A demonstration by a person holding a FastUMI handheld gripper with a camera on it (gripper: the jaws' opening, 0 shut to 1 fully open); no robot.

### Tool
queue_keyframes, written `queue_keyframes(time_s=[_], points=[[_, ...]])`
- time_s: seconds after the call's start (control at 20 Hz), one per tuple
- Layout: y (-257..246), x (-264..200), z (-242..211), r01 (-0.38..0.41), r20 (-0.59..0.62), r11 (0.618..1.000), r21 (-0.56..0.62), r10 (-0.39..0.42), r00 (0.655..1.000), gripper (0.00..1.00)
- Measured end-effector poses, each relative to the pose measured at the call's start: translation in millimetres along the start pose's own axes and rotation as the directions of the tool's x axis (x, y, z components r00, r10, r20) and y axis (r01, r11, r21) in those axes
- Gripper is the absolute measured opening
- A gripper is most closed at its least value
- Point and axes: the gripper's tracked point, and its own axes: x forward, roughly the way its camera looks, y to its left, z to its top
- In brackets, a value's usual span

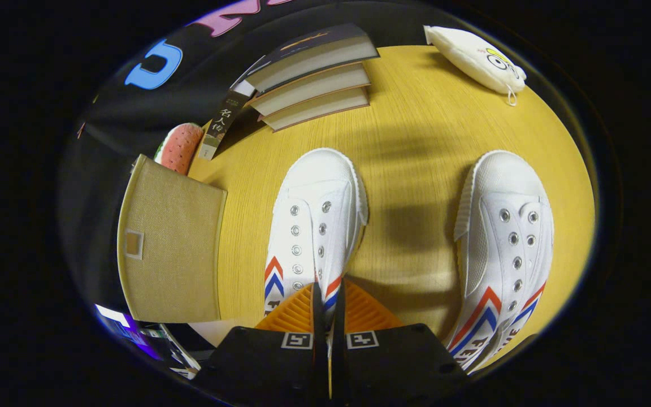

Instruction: Open the storage box then place both shoes into the box .Put the left shoe in first, then the right shoe, with the right side of both shoes facing outward in a uniform manner.

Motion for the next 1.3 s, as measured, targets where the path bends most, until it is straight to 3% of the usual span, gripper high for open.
queue_keyframes(time_s=[0.2, 0.7, 1.3], points=[[11.1, -13.4, 2.2, -0.018, 0.028, 1.000, -0.021, 0.019, 0.999, 0.07], [58.3, -61.3, 16.5, -0.077, 0.135, 0.994, 0.082, 0.066, 0.989, 0.06], [195.5, -162.6, 41.3, -0.257, 0.297, 0.966, 0.014, 0.241, 0.924, 0.06]])
